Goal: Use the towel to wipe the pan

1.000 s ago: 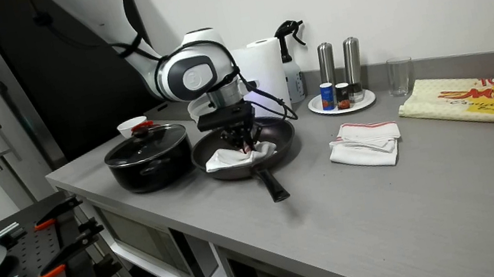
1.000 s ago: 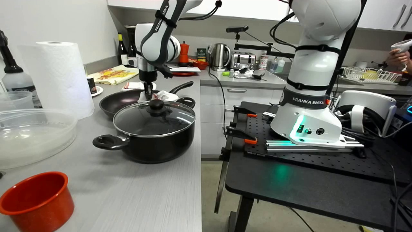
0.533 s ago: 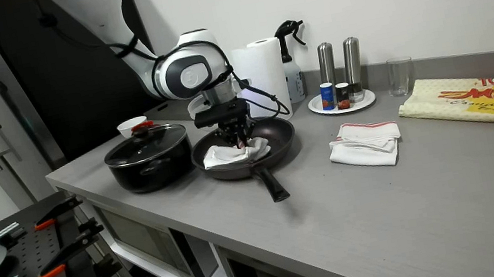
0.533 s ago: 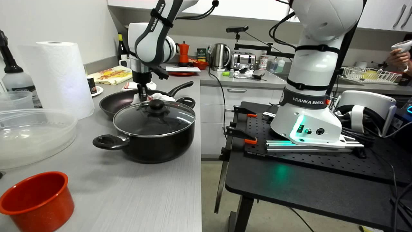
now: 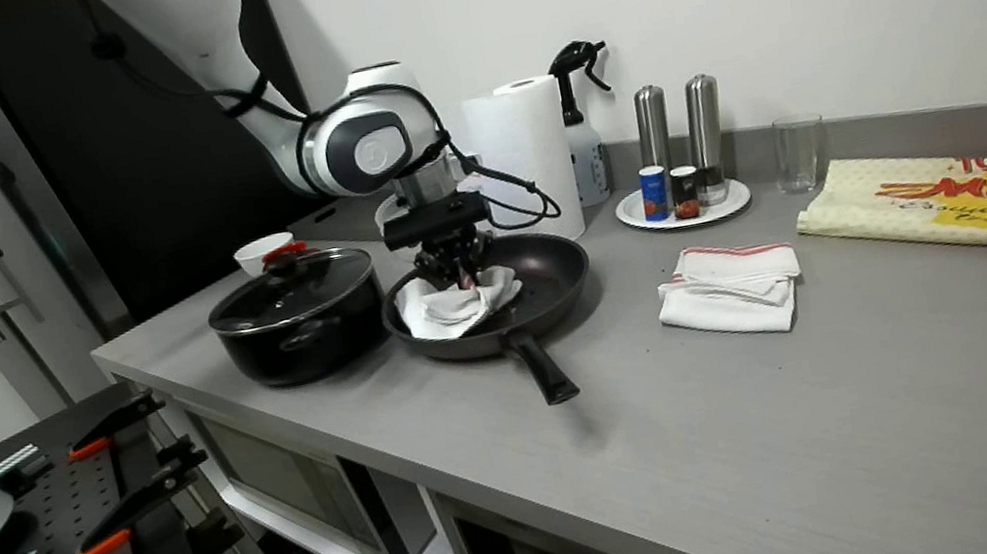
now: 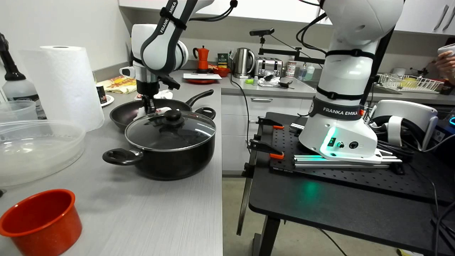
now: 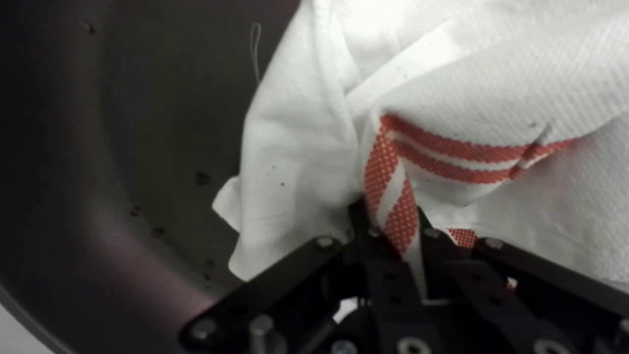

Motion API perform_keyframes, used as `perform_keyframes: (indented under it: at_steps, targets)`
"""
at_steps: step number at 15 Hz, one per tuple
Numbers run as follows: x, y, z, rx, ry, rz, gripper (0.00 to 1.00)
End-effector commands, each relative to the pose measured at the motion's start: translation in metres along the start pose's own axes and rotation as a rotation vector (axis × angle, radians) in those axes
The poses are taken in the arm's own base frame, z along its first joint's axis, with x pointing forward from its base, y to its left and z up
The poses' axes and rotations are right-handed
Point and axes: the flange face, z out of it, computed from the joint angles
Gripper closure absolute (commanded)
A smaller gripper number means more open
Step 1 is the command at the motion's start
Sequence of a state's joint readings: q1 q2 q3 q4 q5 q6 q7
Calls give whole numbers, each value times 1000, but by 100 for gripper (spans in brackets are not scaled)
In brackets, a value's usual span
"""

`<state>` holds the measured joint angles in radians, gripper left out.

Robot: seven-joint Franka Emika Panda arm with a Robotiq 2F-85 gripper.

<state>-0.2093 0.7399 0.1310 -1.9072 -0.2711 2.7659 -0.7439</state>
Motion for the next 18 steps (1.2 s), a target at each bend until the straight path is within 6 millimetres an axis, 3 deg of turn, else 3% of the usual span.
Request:
perform_keyframes:
  at_steps: [1, 3, 7, 14, 18]
  targets:
    - [15, -16, 19, 12, 7, -74, 98]
    - [17, -13, 21, 11, 4, -78, 98]
    - [7, 9, 23, -7, 3, -19, 98]
    - [-37, 85, 20, -65, 35, 198, 98]
    - [-51, 106, 24, -68, 56, 270, 98]
